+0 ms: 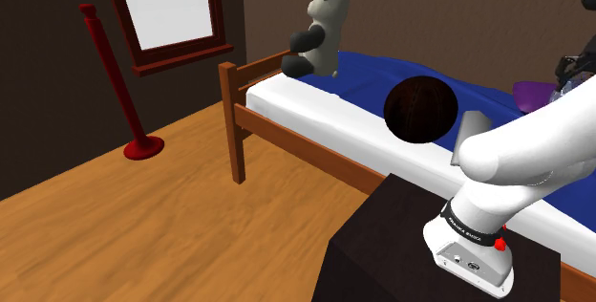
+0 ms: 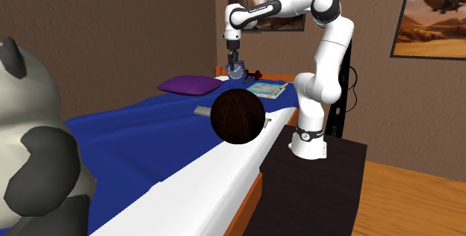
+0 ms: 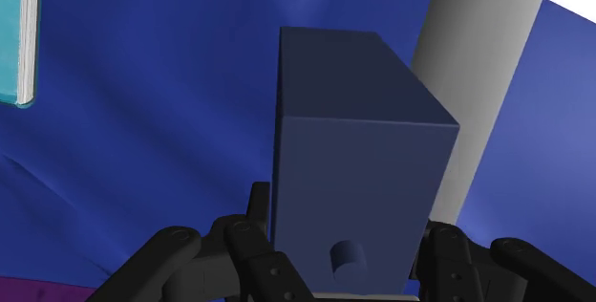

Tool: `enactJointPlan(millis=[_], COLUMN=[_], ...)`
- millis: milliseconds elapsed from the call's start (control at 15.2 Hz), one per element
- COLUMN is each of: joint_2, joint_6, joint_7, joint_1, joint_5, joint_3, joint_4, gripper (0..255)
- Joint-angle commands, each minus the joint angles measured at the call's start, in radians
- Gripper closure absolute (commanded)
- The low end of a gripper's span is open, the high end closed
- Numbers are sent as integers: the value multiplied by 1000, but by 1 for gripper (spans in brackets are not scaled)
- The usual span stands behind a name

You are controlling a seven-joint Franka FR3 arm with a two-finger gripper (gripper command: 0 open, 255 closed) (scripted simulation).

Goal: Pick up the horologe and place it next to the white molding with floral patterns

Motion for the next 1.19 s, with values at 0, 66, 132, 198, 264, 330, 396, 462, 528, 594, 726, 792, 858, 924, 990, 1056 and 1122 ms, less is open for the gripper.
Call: enactJointPlan(millis=[0,66,132,198,264,330,396,462,528,594,726,792,858,924,990,1056,1122], joint_2=[15,32,50,71,95,122,155,193,241,262,267,271,275,280,286,292,299], joint_6=[-2,-1,1,3,5,7,9,11,12,12,39,53,66,80,93,106,120], joint_7=[-57,-88,-121,-155,-192,-231,-273,-319,-372,-395,-398,-400,-403,-406,-410,-414,-419], joint_1=[-7,-7,-6,-4,0,4,9,15,19,17,15,14,14,14,14,14,13], joint_5=[2,10,19,32,48,68,93,125,168,187,192,196,199,204,209,215,221], joint_3=[-43,-70,-99,-129,-162,-197,-234,-276,-320,-335,-337,-338,-341,-343,-345,-348,-351], joint_4=[25,41,59,77,97,118,140,163,187,197,172,160,148,137,126,115,104], gripper=[255,255,255,255,255,255,255,255,255,255,255,255,255,255,255,255,255])
